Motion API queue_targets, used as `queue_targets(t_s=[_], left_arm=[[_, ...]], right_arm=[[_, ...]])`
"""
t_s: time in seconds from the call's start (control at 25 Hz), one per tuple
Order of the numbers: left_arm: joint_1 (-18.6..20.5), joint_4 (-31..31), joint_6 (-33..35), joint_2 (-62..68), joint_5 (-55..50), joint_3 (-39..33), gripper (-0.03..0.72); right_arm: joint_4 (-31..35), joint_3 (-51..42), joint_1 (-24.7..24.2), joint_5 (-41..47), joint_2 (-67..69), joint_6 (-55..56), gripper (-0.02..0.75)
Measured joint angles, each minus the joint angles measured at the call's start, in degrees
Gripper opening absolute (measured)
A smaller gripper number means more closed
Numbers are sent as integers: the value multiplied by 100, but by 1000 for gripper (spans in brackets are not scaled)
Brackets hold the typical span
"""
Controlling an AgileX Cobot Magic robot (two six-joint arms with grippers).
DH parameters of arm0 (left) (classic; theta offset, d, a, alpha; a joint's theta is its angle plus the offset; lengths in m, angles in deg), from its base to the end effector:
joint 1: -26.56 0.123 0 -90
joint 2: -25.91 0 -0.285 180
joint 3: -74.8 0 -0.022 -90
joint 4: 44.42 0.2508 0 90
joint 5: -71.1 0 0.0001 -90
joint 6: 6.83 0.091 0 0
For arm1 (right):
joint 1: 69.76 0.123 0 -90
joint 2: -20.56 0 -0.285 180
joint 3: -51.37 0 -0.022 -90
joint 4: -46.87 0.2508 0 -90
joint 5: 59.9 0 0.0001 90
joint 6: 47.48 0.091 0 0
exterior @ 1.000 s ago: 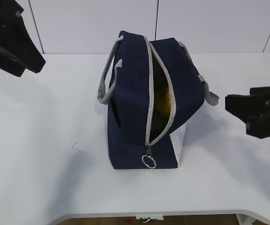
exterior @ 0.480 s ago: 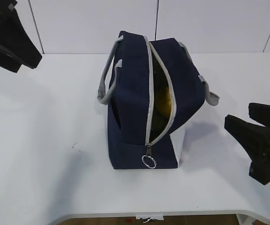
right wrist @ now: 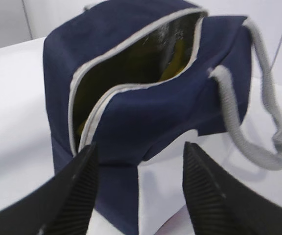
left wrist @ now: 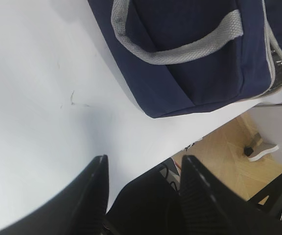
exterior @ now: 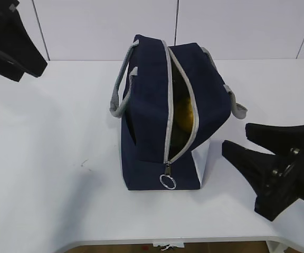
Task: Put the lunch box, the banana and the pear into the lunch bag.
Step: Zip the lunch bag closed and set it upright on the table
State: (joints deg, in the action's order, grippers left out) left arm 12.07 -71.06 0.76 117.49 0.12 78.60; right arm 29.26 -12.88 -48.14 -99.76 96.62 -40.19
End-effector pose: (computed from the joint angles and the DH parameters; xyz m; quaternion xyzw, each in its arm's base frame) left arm 0.2713 -0.1100 0.3639 0.1501 0.9452 -0.2383 0.1653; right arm 0.1755 0.0885 0.2023 -0.2466 0.7345 0.1580 0.6122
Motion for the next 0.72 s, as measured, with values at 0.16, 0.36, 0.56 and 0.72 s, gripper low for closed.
queue_targets(t_s=[0.16,0.36,0.56,0.72], left_arm=[[0,0,0,0,0,0,361],[0,0,0,0,0,0,361],[0,14,0,0,0,0,361],[0,42,0,0,0,0,361]], right_arm=[[-104,0,0,-249,467,334,433],[-387,11,0,-355,906,716,433],[-796,11,0,-582,1364,912,433],[-835,11,0,-1045,1745,925,433]])
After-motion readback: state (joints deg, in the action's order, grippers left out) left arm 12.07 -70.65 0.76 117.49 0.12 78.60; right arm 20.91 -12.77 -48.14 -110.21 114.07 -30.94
